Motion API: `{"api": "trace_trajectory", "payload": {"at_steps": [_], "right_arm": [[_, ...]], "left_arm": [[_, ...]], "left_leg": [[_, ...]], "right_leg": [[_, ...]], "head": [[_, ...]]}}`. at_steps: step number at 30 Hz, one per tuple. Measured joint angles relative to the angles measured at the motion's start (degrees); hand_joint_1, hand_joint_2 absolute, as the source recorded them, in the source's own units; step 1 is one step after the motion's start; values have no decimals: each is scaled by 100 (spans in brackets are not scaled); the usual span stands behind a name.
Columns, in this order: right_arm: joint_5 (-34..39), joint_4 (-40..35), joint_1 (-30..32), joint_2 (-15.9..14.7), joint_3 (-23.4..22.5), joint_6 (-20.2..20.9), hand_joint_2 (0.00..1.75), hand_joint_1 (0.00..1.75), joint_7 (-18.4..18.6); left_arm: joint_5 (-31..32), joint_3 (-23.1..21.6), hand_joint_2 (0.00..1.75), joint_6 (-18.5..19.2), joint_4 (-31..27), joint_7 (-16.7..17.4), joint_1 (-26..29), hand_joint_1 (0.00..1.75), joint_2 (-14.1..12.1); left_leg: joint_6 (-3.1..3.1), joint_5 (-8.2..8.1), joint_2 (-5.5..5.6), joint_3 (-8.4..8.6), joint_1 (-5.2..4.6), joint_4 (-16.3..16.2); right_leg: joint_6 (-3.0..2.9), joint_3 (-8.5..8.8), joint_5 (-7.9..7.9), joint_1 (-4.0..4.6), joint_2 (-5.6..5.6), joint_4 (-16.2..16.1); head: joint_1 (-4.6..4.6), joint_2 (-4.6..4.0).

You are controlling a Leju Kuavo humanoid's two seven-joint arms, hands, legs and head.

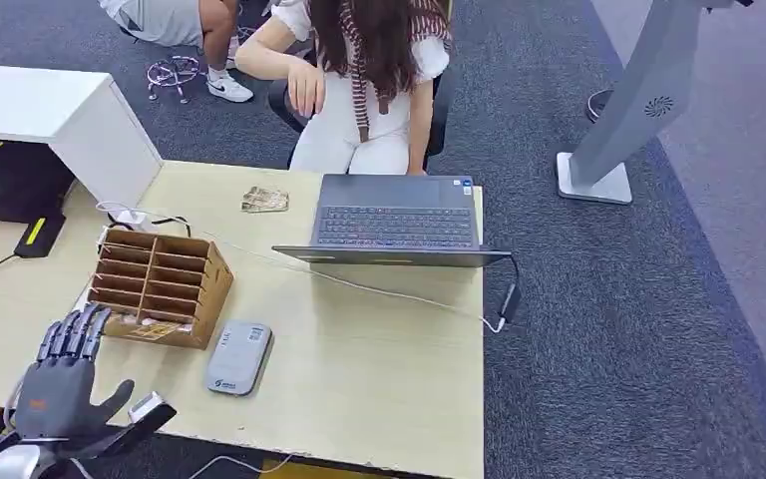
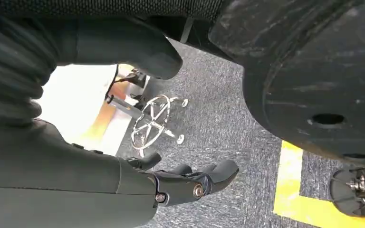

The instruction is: Pass the card to the sensor for recognition and then transmit it.

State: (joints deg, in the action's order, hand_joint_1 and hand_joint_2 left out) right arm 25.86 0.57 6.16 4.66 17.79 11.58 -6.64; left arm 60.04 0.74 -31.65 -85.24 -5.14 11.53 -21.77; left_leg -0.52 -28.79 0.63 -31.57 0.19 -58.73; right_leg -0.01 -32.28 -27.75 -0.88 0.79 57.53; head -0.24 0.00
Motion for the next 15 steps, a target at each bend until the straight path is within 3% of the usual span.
{"api": "trace_trajectory", "payload": {"at_steps": [15], "right_arm": [[-2,0,-47,-81,101,63,175,0,55]], "left_arm": [[63,-649,175,443,712,164,-925,0,-81]], "left_leg": [[0,7,-3,1,0,-1]], "right_leg": [[0,0,2,0,4,0]], "head": [[0,0]]}}
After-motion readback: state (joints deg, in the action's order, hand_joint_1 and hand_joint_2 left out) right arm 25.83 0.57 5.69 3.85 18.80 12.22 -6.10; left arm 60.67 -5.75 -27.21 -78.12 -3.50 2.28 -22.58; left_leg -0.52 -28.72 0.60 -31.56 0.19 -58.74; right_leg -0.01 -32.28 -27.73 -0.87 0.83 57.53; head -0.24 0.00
